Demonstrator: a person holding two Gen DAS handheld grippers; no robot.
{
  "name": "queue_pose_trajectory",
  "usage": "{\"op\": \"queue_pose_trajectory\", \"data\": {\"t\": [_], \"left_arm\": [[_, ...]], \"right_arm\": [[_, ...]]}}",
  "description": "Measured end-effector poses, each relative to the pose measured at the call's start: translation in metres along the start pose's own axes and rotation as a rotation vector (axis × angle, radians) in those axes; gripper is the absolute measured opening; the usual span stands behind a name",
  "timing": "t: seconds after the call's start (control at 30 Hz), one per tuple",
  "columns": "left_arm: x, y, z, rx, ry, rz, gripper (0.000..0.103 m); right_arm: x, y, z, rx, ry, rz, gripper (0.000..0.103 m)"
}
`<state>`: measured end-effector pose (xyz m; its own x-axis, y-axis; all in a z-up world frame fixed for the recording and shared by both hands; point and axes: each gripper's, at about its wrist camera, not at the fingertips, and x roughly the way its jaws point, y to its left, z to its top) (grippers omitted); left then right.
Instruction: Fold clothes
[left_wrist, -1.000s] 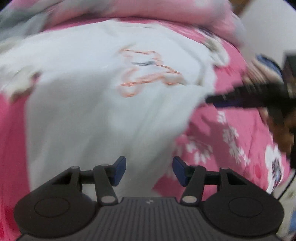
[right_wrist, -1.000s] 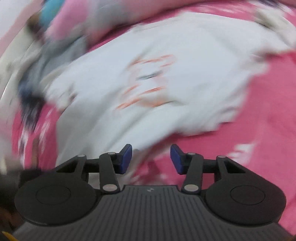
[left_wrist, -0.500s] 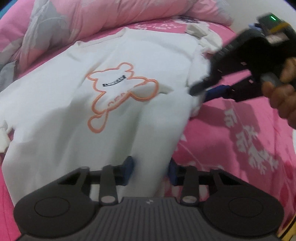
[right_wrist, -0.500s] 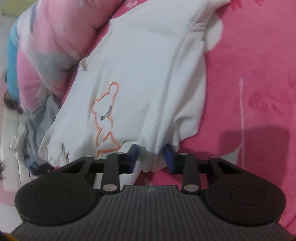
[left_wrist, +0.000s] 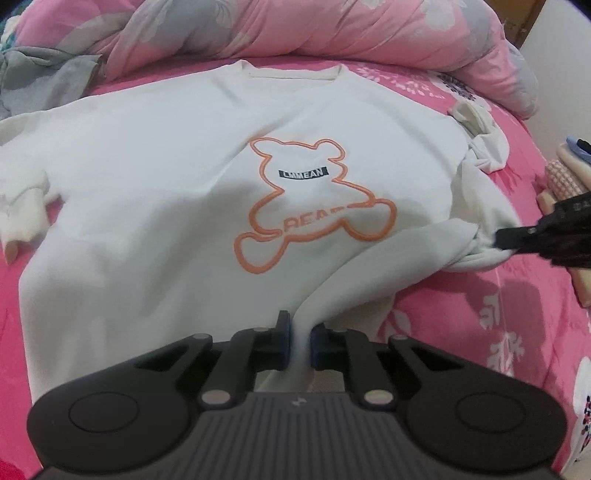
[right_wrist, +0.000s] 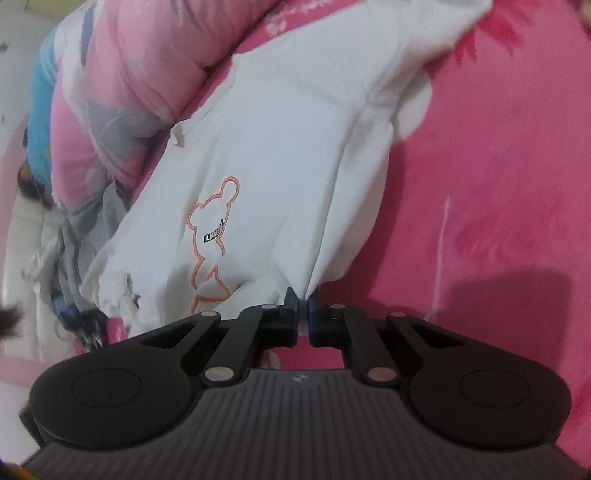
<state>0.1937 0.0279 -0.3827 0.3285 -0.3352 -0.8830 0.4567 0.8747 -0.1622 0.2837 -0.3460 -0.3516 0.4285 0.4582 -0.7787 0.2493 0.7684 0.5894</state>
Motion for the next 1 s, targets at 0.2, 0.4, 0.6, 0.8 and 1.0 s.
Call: {"op": "queue_pose_trajectory", "data": {"t": [0.2,0.4,0.6,0.8,1.0], "left_arm": [[0.004,-0.001,0.004,0.028,0.021,-0.003,0.01],[0.018,-0.002,0.005,0.057,0.068,-0.005,0.017],[0.027,0.016,0.006,-0.01,0.109,-0.075,0.039],[0.008,0.033,0.003,-0.048,0.108,-0.123,0.059],[-0.031,0.037,-0.009,-0.007,0.061,-0.069,0.062]], "right_arm": [[-0.019,-0.005,0.021,-0.169,-0.025,-0.073,0.002],[0.001,-0.009,0.025,-0.368,-0.016,-0.155,0.002],[0.041,-0.03,0.024,-0.367,0.017,-0.199,0.005],[0.014,-0.039,0.027,-0.196,-0.014,-0.168,0.031],[-0.027,-0.03,-0.007,-0.111,-0.049,-0.089,0.045]]}}
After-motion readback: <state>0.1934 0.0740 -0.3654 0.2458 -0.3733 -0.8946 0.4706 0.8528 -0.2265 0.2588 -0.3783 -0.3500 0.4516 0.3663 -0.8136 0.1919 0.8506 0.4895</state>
